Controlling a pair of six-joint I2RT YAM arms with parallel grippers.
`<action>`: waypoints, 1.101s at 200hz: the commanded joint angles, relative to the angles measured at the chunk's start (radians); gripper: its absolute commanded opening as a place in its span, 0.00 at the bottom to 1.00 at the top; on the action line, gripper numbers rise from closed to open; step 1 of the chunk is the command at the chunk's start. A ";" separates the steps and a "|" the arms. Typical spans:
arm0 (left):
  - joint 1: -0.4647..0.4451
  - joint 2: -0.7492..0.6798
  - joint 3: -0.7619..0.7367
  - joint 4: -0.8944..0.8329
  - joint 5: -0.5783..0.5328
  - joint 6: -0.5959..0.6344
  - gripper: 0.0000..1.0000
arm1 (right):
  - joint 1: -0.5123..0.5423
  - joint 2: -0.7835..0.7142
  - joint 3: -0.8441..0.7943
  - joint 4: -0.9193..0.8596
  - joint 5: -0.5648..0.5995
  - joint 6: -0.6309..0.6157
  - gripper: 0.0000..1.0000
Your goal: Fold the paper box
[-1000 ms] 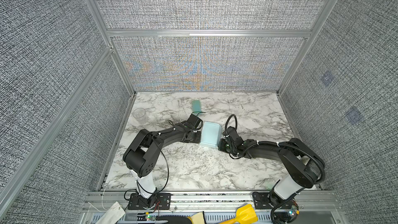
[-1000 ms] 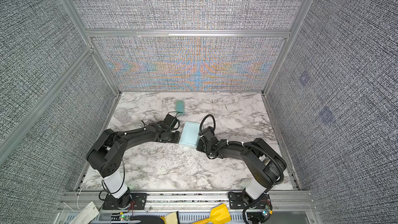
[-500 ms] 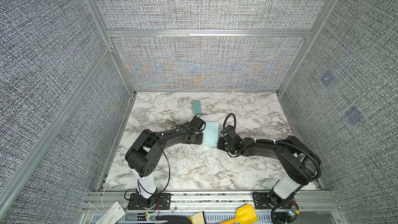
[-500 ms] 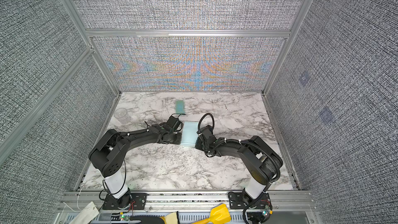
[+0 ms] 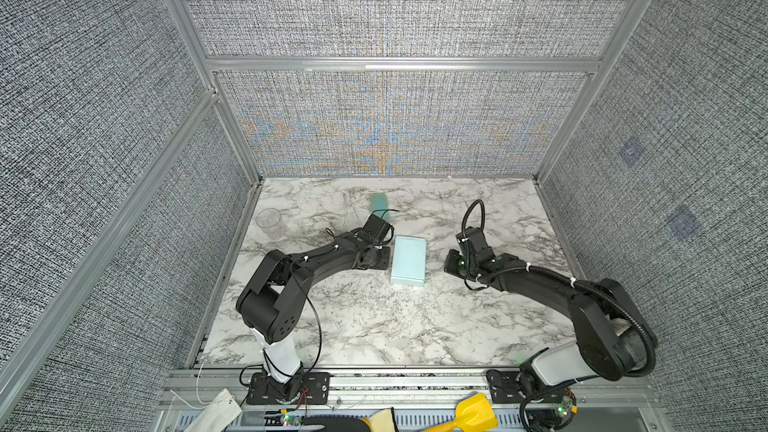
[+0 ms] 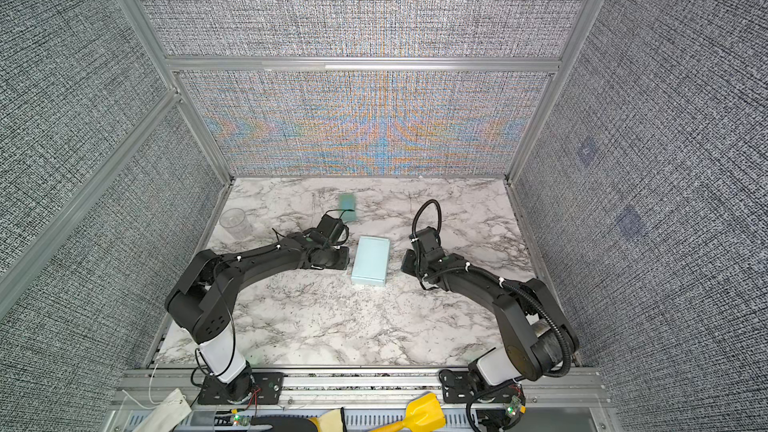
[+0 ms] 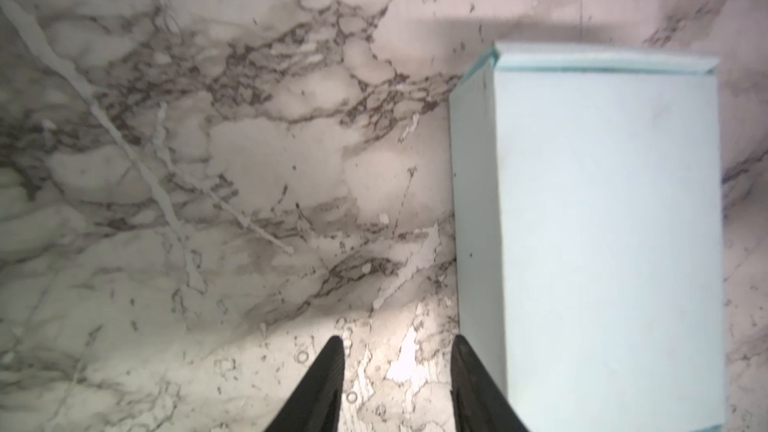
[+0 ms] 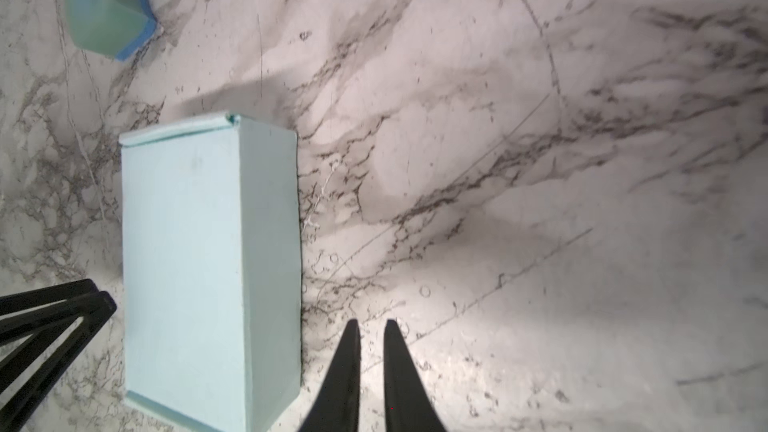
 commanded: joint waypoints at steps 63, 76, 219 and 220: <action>0.031 0.179 0.180 -0.042 0.001 0.050 0.45 | -0.053 0.249 0.214 0.013 -0.074 -0.062 0.15; 0.031 0.183 0.189 -0.042 0.004 0.050 0.45 | -0.050 0.283 0.228 0.027 -0.083 -0.051 0.15; -0.013 0.263 0.251 0.027 0.138 0.011 0.45 | 0.031 0.440 0.319 0.129 -0.051 0.096 0.15; -0.014 0.263 0.252 0.026 0.138 0.012 0.45 | 0.032 0.440 0.320 0.128 -0.052 0.096 0.15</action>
